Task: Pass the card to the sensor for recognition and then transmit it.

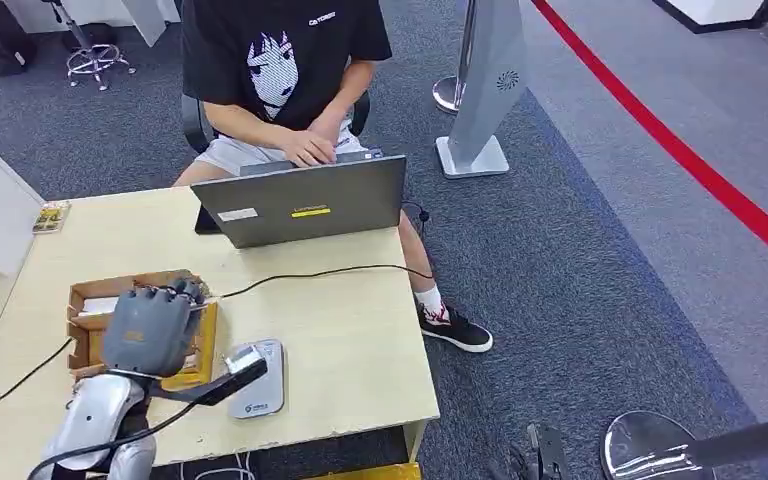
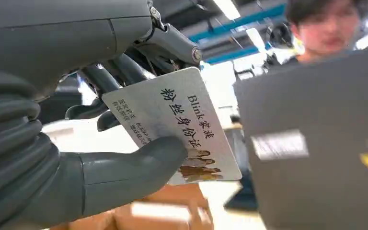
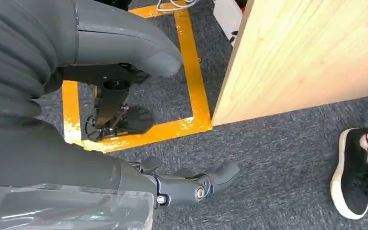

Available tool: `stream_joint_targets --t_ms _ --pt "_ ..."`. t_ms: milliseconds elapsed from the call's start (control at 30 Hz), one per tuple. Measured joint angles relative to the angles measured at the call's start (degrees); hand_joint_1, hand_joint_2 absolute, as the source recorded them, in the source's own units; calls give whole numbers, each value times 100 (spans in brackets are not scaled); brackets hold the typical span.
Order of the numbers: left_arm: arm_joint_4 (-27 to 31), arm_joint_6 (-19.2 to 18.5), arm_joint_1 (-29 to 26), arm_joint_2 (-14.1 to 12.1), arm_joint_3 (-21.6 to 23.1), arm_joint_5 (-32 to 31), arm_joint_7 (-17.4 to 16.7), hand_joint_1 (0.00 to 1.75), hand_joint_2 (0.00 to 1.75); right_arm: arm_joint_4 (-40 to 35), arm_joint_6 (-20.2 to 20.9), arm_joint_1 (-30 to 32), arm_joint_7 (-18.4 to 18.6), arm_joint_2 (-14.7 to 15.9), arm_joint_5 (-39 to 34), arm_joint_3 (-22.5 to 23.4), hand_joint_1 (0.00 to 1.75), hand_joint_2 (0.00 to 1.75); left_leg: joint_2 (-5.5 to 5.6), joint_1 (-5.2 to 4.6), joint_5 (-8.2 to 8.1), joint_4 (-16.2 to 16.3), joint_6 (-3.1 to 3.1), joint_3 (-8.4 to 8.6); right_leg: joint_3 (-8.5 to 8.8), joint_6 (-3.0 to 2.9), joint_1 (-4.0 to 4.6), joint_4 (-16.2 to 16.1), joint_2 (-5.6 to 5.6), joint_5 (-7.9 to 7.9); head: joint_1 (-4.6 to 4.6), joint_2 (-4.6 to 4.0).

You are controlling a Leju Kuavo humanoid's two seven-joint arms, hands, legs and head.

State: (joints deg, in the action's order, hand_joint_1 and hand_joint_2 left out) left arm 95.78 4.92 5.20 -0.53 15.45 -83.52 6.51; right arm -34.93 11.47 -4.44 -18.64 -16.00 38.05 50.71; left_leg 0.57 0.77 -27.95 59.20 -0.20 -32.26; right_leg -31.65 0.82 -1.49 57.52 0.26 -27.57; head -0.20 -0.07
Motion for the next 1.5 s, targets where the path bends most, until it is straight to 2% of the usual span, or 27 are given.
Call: stream_joint_targets --t_ms 100,300,433,767,1067,1333,1500 --pt "-76 2 -216 169 133 -87 -2 175 175 0 0 0 -11 0 0 0 0 175 0 0 -2 1 3 -4 -2 0 0 -1 -1 0 2 0" --pt "-133 -31 -320 280 179 -94 -2 175 175 0 0 0 -11 0 0 0 0 175 0 2 -2 0 3 -3 -3 0 1 -1 -1 0 0 0" --pt "-283 -96 -449 357 209 46 122 175 175 -2 26 3 -18 0 -11 2 0 175 0 2 -1 0 3 -2 -3 0 2 -1 1 0 0 0" --pt "-750 66 -718 370 452 5 175 175 175 -44 33 19 -22 0 -11 11 0 175 0 1 -2 0 3 -6 -5 1 1 -1 -1 -1 0 0" --pt "-789 -48 -794 348 463 35 133 175 175 -144 48 68 -26 -4 -2 20 0 175 0 1 -2 0 3 -5 -5 1 1 -1 -1 0 0 0" --pt "-859 -6 -807 344 481 13 50 175 175 -173 50 80 -26 -15 -2 22 0 175 0 1 -2 0 3 -6 -5 1 1 -1 -1 0 0 0" --pt "-612 -170 -675 346 417 -13 -11 175 175 -205 59 93 -13 -33 35 35 0 175 1 1 1 0 6 -7 -4 2 1 -1 -4 1 0 0"
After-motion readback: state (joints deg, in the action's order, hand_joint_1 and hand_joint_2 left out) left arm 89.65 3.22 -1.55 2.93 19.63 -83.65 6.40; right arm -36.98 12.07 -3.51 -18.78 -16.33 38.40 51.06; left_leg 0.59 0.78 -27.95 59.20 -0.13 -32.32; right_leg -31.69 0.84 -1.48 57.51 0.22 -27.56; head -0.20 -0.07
